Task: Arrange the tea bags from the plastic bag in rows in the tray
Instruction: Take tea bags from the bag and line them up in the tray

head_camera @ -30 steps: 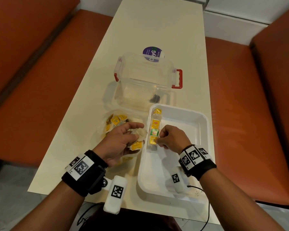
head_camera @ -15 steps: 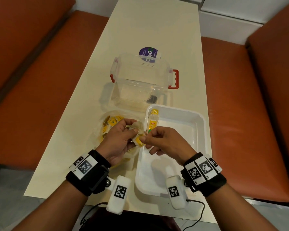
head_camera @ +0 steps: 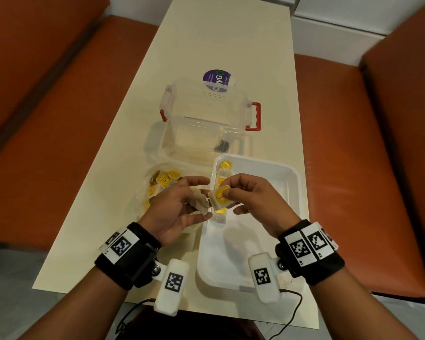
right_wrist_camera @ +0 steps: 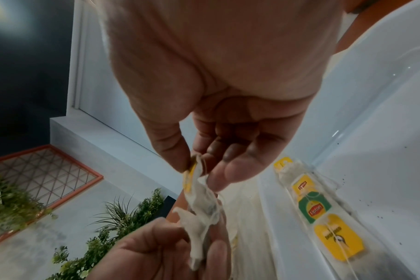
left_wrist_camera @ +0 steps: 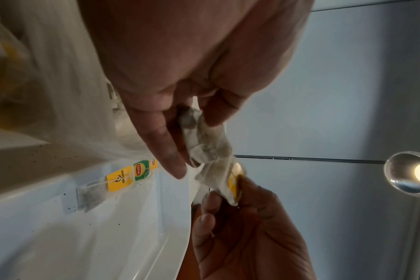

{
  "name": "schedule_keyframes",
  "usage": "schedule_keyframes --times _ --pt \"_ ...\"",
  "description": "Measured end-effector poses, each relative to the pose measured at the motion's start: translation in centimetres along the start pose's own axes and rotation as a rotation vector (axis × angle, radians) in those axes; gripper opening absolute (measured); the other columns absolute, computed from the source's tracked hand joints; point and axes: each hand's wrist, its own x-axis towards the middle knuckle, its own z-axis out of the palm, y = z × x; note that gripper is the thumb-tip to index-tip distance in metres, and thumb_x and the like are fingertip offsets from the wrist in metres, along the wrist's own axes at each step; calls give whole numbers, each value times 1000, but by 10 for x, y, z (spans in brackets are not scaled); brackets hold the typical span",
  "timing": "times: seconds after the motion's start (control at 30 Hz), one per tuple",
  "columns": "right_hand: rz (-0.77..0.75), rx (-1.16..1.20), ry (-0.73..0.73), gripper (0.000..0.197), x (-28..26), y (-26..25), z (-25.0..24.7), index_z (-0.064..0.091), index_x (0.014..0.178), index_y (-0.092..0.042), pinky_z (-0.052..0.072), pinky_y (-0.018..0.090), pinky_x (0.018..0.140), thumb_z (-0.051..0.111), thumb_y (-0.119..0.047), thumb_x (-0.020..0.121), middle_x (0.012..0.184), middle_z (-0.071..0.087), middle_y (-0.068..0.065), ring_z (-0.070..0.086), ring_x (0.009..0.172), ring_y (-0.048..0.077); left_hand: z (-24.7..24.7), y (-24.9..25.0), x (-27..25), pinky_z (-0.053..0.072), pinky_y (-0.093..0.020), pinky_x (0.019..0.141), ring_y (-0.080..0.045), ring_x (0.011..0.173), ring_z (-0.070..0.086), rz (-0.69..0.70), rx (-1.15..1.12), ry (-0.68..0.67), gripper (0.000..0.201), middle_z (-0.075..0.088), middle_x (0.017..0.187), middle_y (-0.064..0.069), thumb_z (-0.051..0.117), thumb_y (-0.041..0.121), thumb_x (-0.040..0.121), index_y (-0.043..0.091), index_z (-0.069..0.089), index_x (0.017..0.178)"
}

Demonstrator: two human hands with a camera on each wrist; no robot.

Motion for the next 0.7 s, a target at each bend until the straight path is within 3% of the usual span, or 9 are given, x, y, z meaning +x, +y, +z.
schedule_keyframes --times 0.07,0.17,0.23,0.33,0.47,0.6,0.7 --pt "-17 6 -17 12 -1 -2 -3 72 93 -14 48 25 65 63 -6 93 83 72 3 63 70 12 0 0 -2 58 -41 81 -24 90 64 -26 47 -82 29 67 107 -17 49 16 98 14 70 118" --pt "-28 -4 -19 10 -2 -3 -6 74 95 -15 47 25 65 65 -9 93 81 72 0 62 68 9 4 -3 -3 55 -31 71 -18 86 65 -26 211 -161 28 70 99 -7 69 28 88 16 71 113" --pt "-25 -7 -9 10 -1 -2 -8 75 97 -15 47 24 64 66 -11 93 80 72 -2 62 67 9 8 -5 -3 52 -26 63 -15 79 62 -3 296 -133 17 67 85 -2 75 23 87 14 69 100" --pt "4 -3 -17 11 -1 -1 -12 75 101 -15 49 24 64 71 -16 91 81 73 -2 63 67 8 10 -10 0 50 -24 60 -10 71 59 26 356 -84 5 63 74 3 71 19 90 17 66 90" --pt "42 -46 -38 14 -2 4 -15 73 101 -11 48 26 65 74 -13 88 82 73 0 67 70 10 8 -12 0 50 -24 60 -9 72 61 15 359 -70 8 65 77 3 71 22 90 17 68 96" --pt "32 -38 -12 11 -1 9 -18 71 101 -6 47 29 69 70 -10 90 82 72 3 67 74 13 6 -12 -2 51 -24 58 -11 76 58 -2 338 -39 25 67 91 0 71 30 89 16 70 110" --pt "35 -40 13 11 1 11 -21 70 101 -5 49 30 70 69 -11 91 86 73 6 68 75 14 3 -8 -5 48 -23 53 -9 66 58 -9 228 8 35 67 88 -1 71 33 81 16 68 112"
